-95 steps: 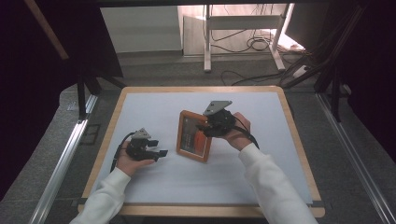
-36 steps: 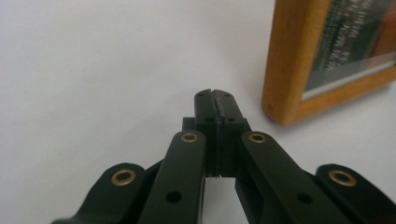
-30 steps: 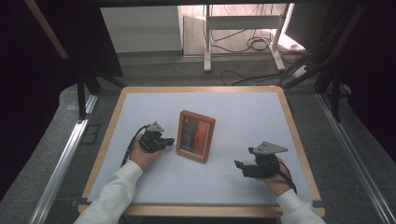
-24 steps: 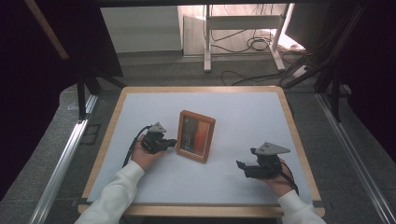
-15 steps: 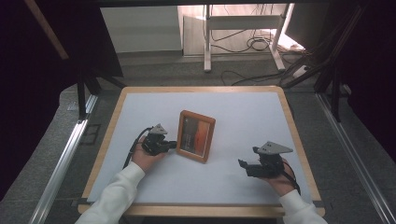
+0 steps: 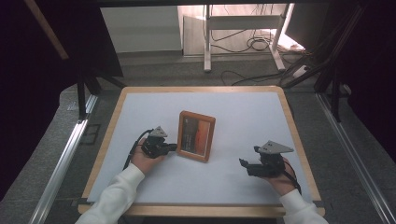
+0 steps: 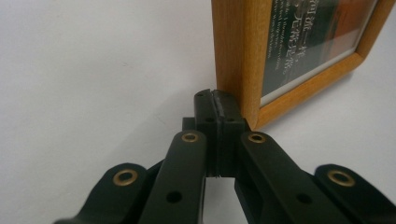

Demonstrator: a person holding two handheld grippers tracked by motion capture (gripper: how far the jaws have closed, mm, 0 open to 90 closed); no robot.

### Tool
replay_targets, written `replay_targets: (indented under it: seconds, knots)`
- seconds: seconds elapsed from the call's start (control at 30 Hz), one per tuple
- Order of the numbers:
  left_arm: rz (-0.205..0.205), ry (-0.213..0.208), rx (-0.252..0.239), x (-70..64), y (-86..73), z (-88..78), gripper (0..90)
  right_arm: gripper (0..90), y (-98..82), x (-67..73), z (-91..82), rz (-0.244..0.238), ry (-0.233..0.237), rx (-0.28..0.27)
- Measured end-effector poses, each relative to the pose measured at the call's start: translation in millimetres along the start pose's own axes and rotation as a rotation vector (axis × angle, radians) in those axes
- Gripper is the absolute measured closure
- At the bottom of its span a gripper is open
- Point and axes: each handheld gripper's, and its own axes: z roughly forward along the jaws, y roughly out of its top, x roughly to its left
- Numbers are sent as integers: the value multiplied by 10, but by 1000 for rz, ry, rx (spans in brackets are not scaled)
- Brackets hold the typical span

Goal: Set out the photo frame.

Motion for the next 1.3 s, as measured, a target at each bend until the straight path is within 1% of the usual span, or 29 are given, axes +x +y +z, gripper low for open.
replay_targets:
  seconds: [0.53, 0.77, 0.97, 1.03, 1.3]
  knots:
    - [16, -18, 10, -91, -27, -19, 900, 219, -8, 1, 20, -3, -5, 18]
    - [17, -22, 10, -93, -30, -26, 900, 218, -13, 1, 28, -2, -8, 23]
    - [14, -26, -1, -89, -34, -40, 900, 217, -17, 2, 31, -3, -9, 24]
    - [15, -21, -2, -83, -37, -45, 900, 216, -18, 0, 31, -3, -10, 25]
    - [-1, -9, -25, -33, -81, -141, 900, 216, -20, -32, 41, 10, -6, 24]
